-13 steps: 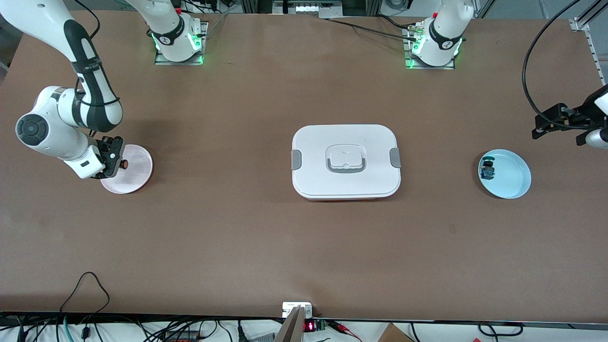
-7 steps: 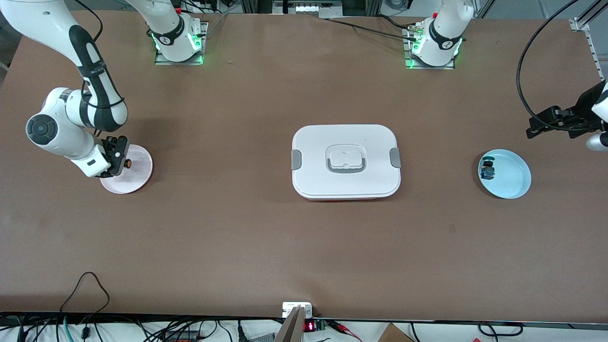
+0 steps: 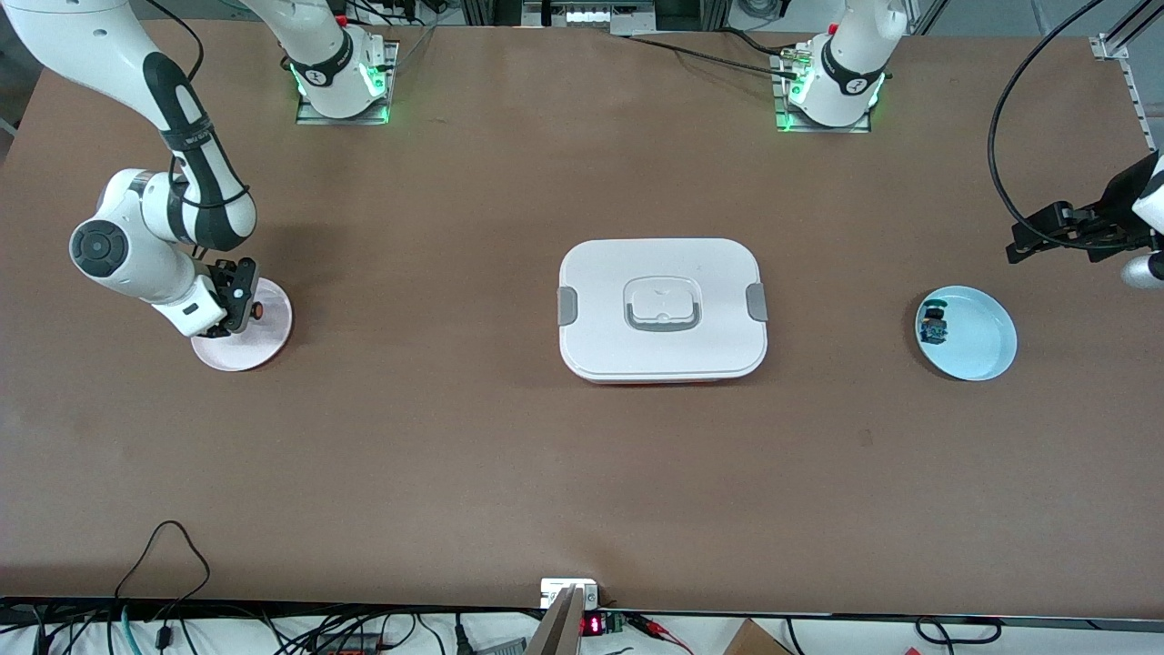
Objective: Transfer orange switch to right arm and place
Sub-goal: 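Lower the orange switch onto the small white plate with the right gripper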
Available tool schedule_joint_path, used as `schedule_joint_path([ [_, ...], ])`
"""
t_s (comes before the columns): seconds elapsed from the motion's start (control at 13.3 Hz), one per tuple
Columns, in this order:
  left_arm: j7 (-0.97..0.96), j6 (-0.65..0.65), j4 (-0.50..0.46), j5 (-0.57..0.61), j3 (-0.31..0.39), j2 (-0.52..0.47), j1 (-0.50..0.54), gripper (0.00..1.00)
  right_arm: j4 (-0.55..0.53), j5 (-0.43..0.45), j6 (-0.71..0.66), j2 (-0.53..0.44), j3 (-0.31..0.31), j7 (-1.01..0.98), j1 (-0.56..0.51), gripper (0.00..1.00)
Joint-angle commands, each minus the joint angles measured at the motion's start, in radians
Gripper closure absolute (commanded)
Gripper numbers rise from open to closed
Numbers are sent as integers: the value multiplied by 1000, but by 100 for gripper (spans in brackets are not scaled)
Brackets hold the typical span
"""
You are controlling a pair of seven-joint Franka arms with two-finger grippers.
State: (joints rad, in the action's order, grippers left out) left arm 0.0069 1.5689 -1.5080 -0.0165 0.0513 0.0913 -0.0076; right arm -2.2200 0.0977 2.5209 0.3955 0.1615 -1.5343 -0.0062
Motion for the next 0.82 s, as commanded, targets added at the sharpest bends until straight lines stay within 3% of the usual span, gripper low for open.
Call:
schedule_joint_path([
  [0.0, -10, -13, 25, 24, 4, 2, 1, 0, -12, 13, 44, 14, -7, -18, -9, 90],
  [0.07, -12, -23, 26, 26, 8, 8, 3, 0, -12, 13, 44, 13, -7, -18, -9, 90],
  [0.15, -13, -44, 26, 29, 4, 13, 0, 0, -12, 8, 36, 13, -7, -3, -9, 59],
  [0.22, -13, -47, 35, 27, 4, 27, 0, 0, -12, 2, 24, 5, -7, 0, -9, 5],
  [0.3, -9, -46, 37, 20, 13, 27, 5, 0, -9, 2, 0, -7, -7, 0, -9, 0],
  [0.52, 22, -46, 60, 23, 5, 31, 18, 0, -4, -1, -69, -87, -10, 2, -8, 0],
  [0.75, 41, -43, 64, 9, 2, 33, 11, 0, 32, -82, -158, -141, -28, 3, -6, 0],
])
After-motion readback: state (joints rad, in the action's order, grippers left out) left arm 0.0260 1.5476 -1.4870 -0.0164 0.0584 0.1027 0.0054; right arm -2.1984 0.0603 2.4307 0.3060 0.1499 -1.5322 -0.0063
